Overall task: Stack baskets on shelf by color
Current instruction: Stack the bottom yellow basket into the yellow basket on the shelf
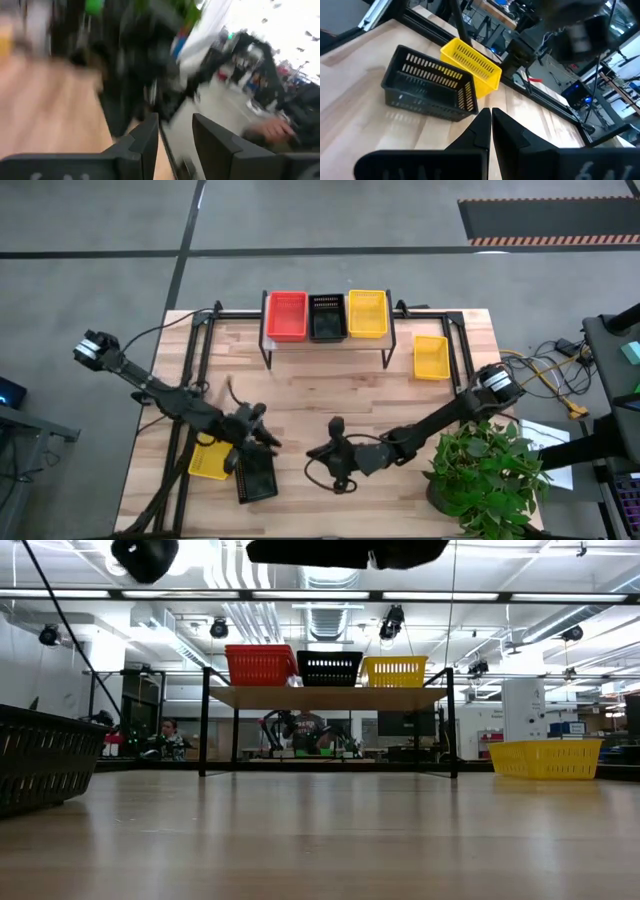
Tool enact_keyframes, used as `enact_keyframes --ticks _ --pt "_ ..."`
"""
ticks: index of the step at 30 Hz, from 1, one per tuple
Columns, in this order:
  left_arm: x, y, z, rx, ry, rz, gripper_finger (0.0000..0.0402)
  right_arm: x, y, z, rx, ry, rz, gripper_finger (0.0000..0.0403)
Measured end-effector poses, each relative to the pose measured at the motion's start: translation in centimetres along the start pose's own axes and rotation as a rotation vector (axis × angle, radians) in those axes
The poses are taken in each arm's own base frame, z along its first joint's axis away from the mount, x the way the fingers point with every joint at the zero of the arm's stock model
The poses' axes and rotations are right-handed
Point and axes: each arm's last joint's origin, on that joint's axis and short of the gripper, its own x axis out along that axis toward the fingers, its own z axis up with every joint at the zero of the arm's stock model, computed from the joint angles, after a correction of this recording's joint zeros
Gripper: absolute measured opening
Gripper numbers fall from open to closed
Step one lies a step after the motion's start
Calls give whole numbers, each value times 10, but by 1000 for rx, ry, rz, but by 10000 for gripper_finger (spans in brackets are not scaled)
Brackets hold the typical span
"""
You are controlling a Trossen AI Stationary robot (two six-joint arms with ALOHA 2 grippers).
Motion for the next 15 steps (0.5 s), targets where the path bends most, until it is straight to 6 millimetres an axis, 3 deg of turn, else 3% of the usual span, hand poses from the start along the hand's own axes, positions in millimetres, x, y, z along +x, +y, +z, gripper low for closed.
enact_keyframes --ticks 3,7,10,12,15 --pt "1 -6 -9 -210 270 150 105 -4 -6 -1 1 2 -5 9" --pt "-23 -16 -26 -447 875 585 97 -8 -8 -4 12 5 -5 9" --pt "-33 -35 -34 -385 1228 725 77 -9 -6 -9 7 30 8 9" --pt "-29 -51 -32 -283 1284 653 60 -9 -6 -9 20 33 7 9" --pt "-24 -57 -37 -168 1343 617 37 -9 -7 -11 30 46 10 9"
